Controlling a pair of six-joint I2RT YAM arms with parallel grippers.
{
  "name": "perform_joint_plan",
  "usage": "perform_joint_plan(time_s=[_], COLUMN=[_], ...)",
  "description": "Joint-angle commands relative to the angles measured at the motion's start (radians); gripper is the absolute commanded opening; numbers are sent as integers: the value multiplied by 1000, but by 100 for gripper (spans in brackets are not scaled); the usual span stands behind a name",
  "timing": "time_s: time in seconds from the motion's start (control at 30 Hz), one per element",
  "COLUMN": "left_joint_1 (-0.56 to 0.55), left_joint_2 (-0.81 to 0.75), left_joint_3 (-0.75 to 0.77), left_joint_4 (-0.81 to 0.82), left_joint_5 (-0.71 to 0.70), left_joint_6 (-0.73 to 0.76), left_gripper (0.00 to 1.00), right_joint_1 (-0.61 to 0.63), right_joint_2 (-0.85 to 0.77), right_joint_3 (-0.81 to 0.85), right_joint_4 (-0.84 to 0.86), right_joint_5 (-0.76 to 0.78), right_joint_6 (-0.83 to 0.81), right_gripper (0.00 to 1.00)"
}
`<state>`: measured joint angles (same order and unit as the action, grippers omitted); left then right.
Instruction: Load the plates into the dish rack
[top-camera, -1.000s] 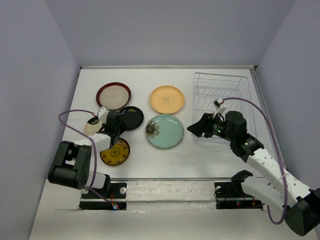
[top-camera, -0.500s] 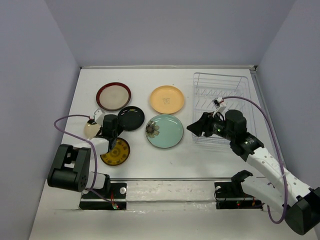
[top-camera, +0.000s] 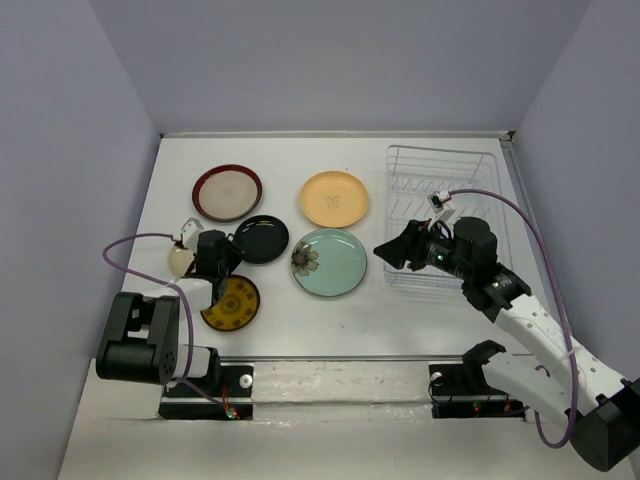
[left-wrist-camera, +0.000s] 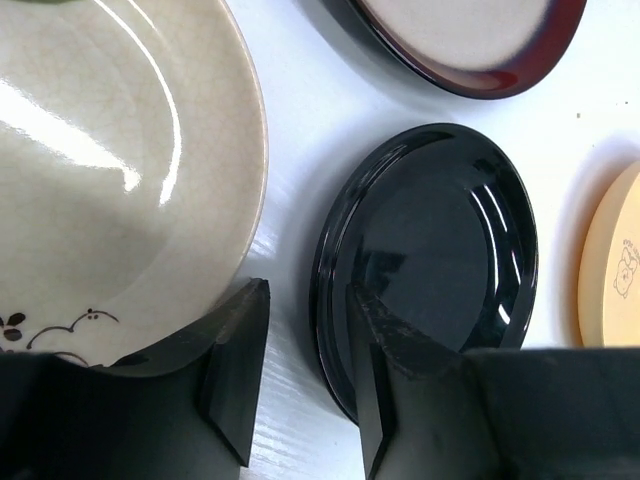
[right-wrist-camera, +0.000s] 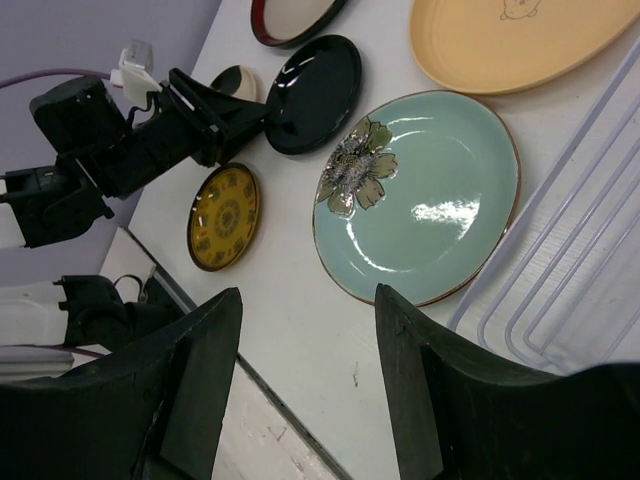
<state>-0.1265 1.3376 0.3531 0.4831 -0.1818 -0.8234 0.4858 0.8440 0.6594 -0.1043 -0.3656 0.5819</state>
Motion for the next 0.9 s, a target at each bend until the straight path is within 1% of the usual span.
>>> perform_joint_plan(time_s=[0.0, 0.03, 0.1, 0.17, 0.33, 0.43, 0.5, 0.53, 0.57, 0.6, 0.7, 0.77, 0.8, 0.87], left_joint_1=[5, 5, 5, 5, 5, 5, 5, 5, 5, 5, 7, 7, 5, 4], left_joint_2=[-9, -5, 1, 17, 44, 61, 67, 71, 71, 68, 49, 5, -18, -112], left_joint_3=[0, 3, 12, 20, 40, 46, 46, 47, 46, 41, 4, -31, -43, -69], left_joint_4=[43, 43, 43, 41, 45, 54, 66, 71, 75, 87, 133, 156, 163, 161], left_joint_5=[13, 15, 13, 13, -14, -41, -50, -50, -50, -47, -27, 1, 11, 28], left_joint_6=[24, 24, 29, 32, 30, 33, 30, 29, 27, 27, 26, 21, 21, 20], left_gripper=[46, 45, 40, 37, 34, 27, 20, 12, 7, 5, 6, 6, 6, 6], right_joint_1=[7, 7, 7, 7, 7, 7, 7, 7, 7, 7, 7, 7, 7, 17], right_joint_2=[6, 9, 15, 21, 29, 38, 43, 44, 46, 49, 46, 43, 40, 46], right_joint_3=[45, 45, 45, 42, 45, 52, 58, 59, 60, 60, 60, 65, 68, 80], right_joint_4=[35, 37, 43, 52, 61, 63, 69, 69, 71, 71, 68, 55, 51, 43], right_joint_5=[-2, -1, -7, -7, -12, -12, -15, -16, -16, -21, -32, -36, -36, -35], right_joint_6=[7, 7, 6, 6, -4, -8, -10, -10, -8, -8, -4, -5, -7, -8], right_gripper=[61, 61, 61, 61, 61, 61, 61, 61, 61, 61, 61, 61, 61, 63])
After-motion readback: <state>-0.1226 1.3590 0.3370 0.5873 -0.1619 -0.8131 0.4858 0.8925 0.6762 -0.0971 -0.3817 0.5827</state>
